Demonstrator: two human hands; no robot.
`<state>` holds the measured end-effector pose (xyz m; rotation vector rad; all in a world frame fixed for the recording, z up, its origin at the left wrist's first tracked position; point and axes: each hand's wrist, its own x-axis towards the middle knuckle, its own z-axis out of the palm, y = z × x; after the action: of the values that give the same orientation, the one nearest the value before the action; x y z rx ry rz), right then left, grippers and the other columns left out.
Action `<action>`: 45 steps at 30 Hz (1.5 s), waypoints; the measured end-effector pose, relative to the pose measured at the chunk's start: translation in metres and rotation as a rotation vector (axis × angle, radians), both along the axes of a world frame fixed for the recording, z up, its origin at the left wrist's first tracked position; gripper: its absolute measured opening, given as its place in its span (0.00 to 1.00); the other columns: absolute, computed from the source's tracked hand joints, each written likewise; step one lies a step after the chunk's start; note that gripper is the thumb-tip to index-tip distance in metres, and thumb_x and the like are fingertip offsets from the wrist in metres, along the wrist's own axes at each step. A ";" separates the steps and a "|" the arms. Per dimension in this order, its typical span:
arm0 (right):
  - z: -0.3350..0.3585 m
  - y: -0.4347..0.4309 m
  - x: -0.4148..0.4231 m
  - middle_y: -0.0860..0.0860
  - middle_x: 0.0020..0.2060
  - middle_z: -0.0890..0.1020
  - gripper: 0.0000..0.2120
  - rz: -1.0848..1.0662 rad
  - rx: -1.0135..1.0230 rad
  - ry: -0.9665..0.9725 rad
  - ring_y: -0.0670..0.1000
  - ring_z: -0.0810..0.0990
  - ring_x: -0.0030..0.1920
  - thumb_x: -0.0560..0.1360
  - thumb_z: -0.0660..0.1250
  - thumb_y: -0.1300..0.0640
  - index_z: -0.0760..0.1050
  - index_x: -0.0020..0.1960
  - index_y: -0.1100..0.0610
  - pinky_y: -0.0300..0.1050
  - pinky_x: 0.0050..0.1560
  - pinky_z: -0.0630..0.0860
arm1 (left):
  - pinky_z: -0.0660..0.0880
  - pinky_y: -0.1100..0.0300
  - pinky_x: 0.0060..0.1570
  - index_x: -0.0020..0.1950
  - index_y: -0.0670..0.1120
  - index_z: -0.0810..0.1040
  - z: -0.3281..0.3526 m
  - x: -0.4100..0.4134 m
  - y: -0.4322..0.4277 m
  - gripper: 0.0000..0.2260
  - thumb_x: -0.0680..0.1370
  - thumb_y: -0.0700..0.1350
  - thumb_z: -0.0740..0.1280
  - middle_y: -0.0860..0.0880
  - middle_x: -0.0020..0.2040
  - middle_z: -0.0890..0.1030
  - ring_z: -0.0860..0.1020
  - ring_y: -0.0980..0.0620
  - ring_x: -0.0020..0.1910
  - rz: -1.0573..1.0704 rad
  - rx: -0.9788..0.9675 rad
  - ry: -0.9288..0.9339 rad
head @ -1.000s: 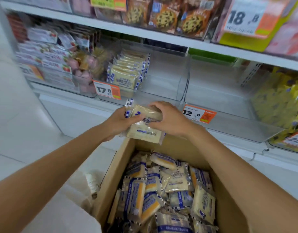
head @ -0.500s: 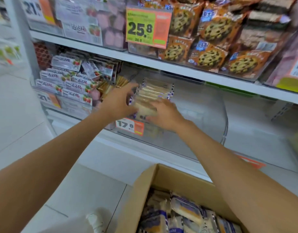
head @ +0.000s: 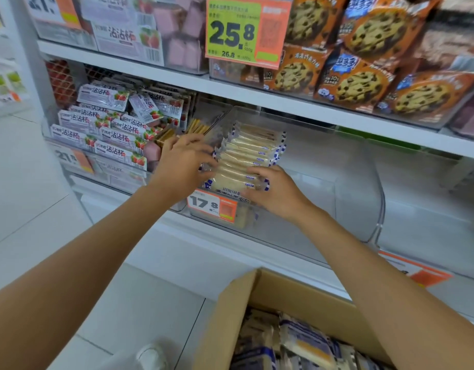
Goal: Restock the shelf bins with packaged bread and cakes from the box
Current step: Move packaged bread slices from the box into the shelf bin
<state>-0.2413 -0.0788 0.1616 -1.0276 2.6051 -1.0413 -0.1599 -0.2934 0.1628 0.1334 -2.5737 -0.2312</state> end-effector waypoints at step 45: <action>-0.095 0.244 0.108 0.40 0.54 0.80 0.12 -0.158 -0.104 -0.356 0.40 0.77 0.57 0.81 0.62 0.52 0.76 0.63 0.47 0.35 0.54 0.71 | 0.81 0.49 0.51 0.61 0.45 0.78 -0.100 0.111 0.240 0.13 0.76 0.40 0.71 0.46 0.53 0.85 0.84 0.47 0.51 -0.158 1.239 -0.675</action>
<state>-0.1331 0.1652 0.0665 -0.5934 2.3883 -1.2742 -0.0491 -0.0538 0.0628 0.5131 -2.6127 -2.0965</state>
